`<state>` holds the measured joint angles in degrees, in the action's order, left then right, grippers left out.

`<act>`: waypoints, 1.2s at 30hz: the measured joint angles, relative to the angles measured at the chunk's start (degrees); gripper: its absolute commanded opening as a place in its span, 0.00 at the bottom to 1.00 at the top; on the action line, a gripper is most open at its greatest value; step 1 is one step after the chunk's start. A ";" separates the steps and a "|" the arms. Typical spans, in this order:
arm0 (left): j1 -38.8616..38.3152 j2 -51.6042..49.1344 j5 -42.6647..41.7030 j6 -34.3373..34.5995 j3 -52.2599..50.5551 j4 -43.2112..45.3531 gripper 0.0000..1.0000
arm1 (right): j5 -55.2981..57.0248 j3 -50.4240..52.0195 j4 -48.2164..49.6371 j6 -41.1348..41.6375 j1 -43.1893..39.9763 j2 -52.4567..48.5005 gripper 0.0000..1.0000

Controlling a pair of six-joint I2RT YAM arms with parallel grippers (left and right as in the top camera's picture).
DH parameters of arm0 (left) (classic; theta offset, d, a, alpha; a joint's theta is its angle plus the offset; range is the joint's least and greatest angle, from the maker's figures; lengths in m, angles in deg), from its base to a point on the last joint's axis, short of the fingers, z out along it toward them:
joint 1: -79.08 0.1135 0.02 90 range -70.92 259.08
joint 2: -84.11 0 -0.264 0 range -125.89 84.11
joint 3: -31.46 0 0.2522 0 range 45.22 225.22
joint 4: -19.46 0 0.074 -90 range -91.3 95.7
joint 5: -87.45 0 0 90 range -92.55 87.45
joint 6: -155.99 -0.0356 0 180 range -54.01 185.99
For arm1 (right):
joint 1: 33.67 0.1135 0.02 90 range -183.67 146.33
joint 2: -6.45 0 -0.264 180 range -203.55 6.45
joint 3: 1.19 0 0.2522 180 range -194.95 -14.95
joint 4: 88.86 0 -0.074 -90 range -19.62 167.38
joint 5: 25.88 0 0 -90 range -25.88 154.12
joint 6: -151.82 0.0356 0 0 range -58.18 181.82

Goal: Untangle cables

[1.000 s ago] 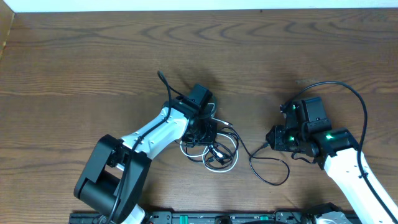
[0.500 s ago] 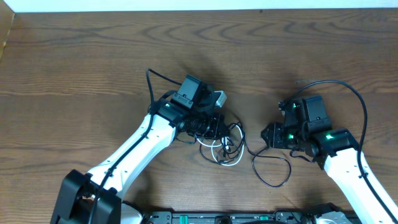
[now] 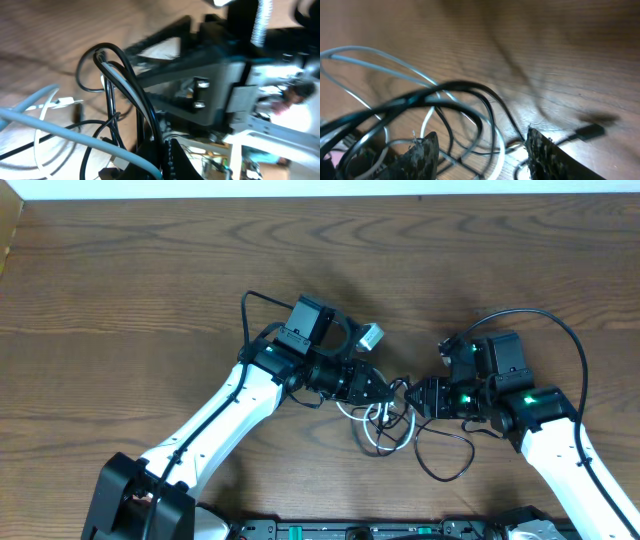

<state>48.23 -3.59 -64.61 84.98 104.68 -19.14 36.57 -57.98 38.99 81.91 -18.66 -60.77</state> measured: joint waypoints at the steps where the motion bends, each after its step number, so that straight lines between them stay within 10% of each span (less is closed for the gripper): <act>1: 0.00 0.00 -1.20 0.00 0.00 0.15 0.08 | -0.22 0.00 0.09 -0.20 0.00 0.00 0.53; 13: 0.00 0.00 -7.30 0.00 0.00 0.50 0.08 | 4.66 0.11 0.48 -0.76 0.13 0.00 0.03; 22: 0.00 0.00 -6.88 -1.03 0.00 0.46 0.08 | 3.08 1.01 0.57 0.79 0.22 -2.38 0.40; 36: 0.00 0.00 -1.53 -0.74 0.00 0.85 0.07 | -11.54 1.11 2.93 -6.78 0.22 -2.49 0.46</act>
<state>48.23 -3.59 -66.14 84.23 104.68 -18.29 25.03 -56.86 41.92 75.14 -18.44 -63.27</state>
